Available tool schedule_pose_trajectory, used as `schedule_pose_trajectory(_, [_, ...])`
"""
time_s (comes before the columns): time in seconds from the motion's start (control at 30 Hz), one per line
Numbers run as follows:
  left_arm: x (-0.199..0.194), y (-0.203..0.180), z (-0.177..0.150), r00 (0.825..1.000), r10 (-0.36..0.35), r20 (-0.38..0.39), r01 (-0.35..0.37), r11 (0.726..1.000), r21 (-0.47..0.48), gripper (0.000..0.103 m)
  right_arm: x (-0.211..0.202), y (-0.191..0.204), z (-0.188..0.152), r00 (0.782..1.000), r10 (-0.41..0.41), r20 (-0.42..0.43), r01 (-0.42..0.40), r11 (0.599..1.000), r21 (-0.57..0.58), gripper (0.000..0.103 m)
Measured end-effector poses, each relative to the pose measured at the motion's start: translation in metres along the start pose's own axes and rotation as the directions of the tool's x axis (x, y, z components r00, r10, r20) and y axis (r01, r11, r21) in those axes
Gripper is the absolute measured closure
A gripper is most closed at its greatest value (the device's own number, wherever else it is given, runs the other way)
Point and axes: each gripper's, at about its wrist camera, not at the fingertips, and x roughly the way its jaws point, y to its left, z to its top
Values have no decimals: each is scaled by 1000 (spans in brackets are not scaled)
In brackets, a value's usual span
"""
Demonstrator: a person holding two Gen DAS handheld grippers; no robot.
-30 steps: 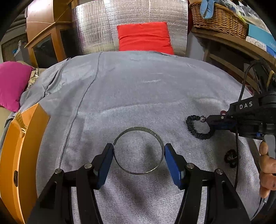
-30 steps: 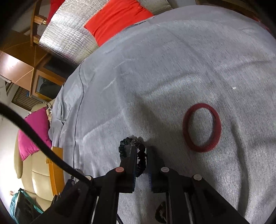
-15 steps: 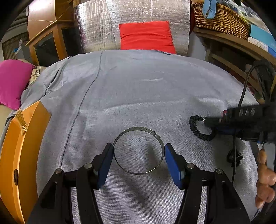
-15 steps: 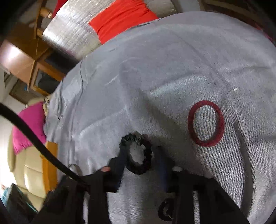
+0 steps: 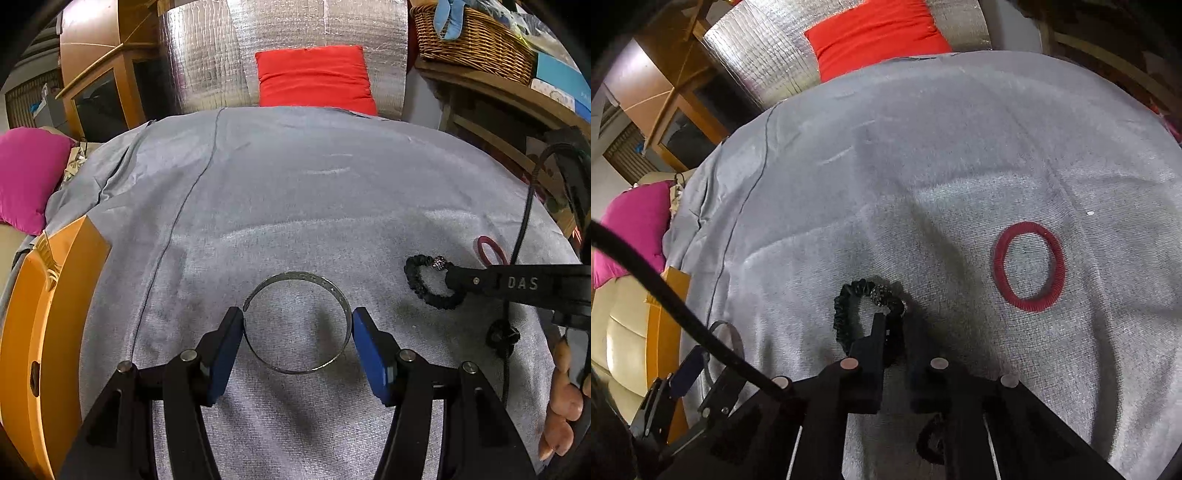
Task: Organize jewelry
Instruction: 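Lift and carry the bangle in the left tool and bracelet in the right over the box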
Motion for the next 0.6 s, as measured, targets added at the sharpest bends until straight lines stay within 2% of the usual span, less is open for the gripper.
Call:
schedule_pose_trajectory(0.27, [-1,-1,-1,1000,5,-1,-5,1000,-3,41,-22,-10,-5,998,60,17,-60,998,24,94])
schedule_pose_trajectory(0.6, [-11,-7,-10,1000,4,7,-4,1000,9,41,-47,-16,-19,995,87,41,-89,995,33,94])
